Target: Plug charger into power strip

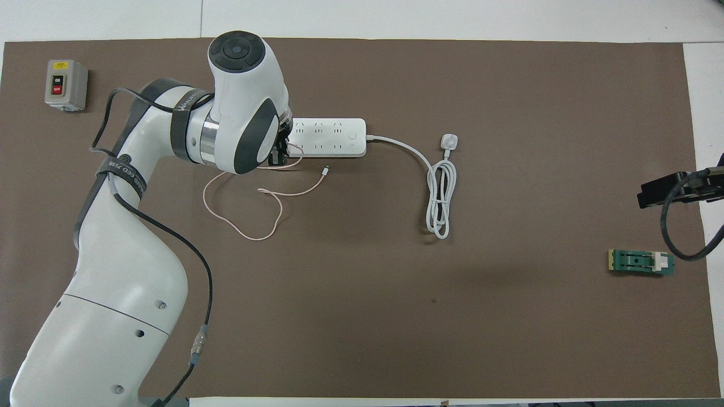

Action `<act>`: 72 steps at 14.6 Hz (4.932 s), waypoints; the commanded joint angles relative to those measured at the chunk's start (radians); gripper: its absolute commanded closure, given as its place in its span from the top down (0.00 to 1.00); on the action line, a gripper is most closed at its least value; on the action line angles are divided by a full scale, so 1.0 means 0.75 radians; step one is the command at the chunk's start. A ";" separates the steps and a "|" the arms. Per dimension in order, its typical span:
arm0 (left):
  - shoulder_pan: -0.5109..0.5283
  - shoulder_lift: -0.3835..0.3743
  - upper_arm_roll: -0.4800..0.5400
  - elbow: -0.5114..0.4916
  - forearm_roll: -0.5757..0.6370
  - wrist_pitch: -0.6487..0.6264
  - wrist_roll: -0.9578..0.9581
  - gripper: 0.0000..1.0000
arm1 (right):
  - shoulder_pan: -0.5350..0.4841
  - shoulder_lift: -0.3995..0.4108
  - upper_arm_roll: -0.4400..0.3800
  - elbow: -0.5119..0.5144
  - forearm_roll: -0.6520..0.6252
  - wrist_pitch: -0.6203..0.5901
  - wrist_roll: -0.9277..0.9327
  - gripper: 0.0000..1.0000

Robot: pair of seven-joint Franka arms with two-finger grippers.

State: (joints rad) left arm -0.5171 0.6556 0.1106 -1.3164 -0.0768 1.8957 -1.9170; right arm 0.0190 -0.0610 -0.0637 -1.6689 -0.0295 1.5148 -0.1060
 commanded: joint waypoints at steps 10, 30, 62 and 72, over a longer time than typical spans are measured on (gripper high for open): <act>0.002 0.028 0.004 -0.047 0.027 0.074 0.014 0.00 | -0.023 -0.031 0.009 -0.031 -0.028 0.007 -0.028 1.00; 0.035 0.020 0.004 -0.092 0.027 0.088 0.071 0.00 | -0.013 -0.031 0.015 -0.031 -0.026 0.007 -0.028 1.00; 0.665 -0.594 0.020 -0.075 0.092 -0.646 2.380 1.00 | -0.013 -0.031 0.015 -0.031 -0.026 0.007 -0.028 1.00; 0.581 -0.781 0.022 -0.344 0.043 -0.447 2.624 1.00 | -0.013 -0.031 0.015 -0.031 -0.026 0.007 -0.028 1.00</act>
State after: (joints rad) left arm -0.0381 0.1915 0.1160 -1.3730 -0.0336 1.4390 0.0525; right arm 0.0197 -0.0611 -0.0606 -1.6689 -0.0295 1.5148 -0.1060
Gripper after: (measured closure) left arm 0.000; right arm 0.000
